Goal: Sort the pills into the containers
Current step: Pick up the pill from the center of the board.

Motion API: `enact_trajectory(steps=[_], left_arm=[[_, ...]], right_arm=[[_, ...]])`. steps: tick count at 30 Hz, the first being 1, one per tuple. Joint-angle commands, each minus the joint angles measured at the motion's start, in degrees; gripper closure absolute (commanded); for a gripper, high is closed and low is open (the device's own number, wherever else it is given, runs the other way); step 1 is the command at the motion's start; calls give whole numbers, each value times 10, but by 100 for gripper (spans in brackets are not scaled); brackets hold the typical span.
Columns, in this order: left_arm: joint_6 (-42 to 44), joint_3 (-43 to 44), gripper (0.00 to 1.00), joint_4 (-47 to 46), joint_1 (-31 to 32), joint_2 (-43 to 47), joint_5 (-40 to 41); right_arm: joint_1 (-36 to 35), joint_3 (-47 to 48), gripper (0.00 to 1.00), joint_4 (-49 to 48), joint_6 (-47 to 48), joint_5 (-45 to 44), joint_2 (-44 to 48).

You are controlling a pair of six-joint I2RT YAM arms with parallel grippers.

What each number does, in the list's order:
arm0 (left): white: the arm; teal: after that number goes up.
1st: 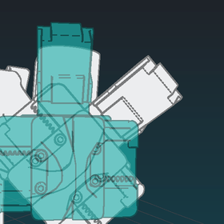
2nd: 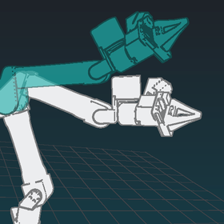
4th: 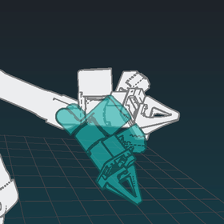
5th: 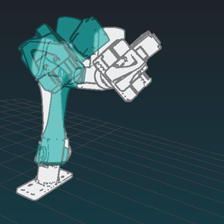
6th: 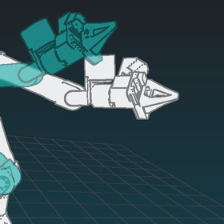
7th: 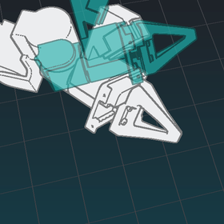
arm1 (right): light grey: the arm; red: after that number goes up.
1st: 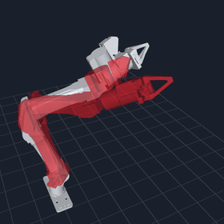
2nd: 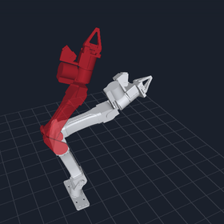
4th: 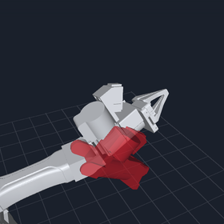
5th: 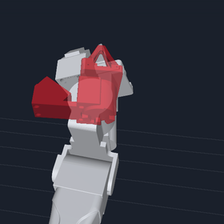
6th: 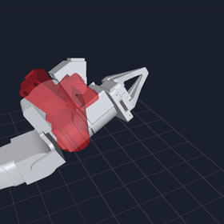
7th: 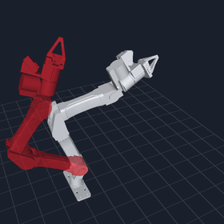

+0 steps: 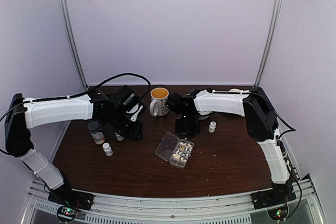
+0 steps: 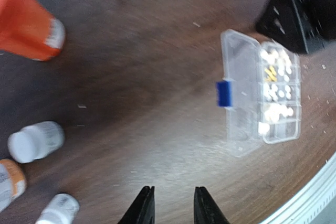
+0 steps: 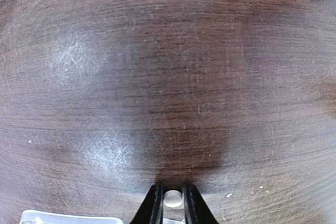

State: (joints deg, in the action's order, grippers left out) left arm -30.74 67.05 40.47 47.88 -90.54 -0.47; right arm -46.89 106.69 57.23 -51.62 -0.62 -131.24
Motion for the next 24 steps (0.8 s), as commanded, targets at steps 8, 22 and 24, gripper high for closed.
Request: enact_trajectory(steps=[8,22,24], left_arm=[[61,-18,70,69,-139,98,92],[85,15,61,66,-174,29,127],[88,19,56,61,-175,16,121]], right_arm=[[0,15,92,6,3,4,-9],[-13,-20,91,26,11,-30,89],[-21,-29,91,26,10,-31,100]])
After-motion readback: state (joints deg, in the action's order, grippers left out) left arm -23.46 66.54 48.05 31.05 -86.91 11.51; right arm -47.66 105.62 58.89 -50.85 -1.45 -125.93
